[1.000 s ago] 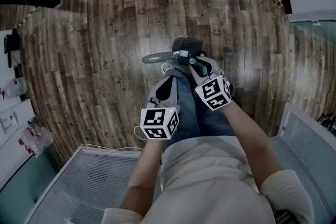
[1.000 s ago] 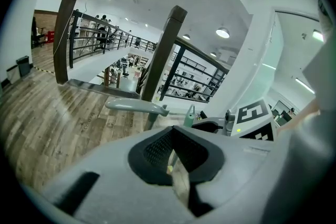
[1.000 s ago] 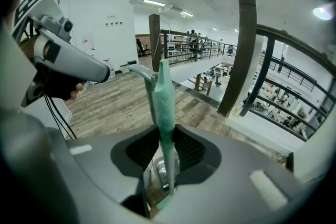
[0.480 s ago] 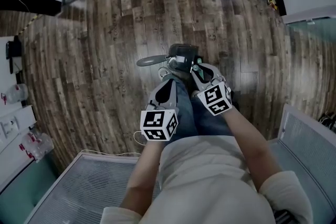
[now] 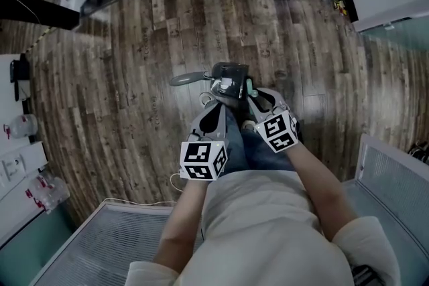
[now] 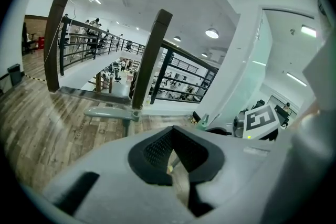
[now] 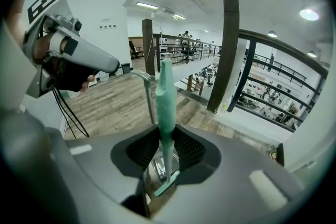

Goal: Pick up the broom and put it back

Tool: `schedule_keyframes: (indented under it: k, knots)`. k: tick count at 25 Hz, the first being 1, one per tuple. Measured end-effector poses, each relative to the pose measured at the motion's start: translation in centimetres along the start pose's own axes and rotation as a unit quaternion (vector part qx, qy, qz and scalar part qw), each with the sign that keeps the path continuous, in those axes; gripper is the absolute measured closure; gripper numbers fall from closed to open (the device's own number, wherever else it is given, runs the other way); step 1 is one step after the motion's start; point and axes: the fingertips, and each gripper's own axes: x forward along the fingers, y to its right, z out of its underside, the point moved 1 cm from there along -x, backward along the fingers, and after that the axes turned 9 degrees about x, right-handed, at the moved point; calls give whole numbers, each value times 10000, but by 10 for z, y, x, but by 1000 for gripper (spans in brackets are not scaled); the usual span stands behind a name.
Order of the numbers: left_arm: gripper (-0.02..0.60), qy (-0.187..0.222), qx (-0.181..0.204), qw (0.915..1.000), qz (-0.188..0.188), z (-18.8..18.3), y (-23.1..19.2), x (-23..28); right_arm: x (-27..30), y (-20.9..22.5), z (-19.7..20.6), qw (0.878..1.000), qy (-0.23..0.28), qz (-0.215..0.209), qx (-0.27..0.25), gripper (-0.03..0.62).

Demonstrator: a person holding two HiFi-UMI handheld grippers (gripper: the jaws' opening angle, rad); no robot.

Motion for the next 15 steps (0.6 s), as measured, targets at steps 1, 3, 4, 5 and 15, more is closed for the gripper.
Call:
schedule_keyframes:
  k: [1,3,4,5,15]
  knots:
    - [575,6,19,10000,9,0,3,-1,-4,0,2,10000,4,9,5,493]
    - [575,19,51,10000,16,-1,9,-5,-12,1,5,10000,13,23,9,493]
    - [575,27,63,10000,14,-1,12,-6,-15,2,6,10000,17,29,11,493]
    - [575,37,73,10000,10,-2,14,-7,-18,3,7,10000,23,36,13,493]
    - [575,191,209,9996,-1,-14,33,-19,-50,10,2,9998,145,107,90,493]
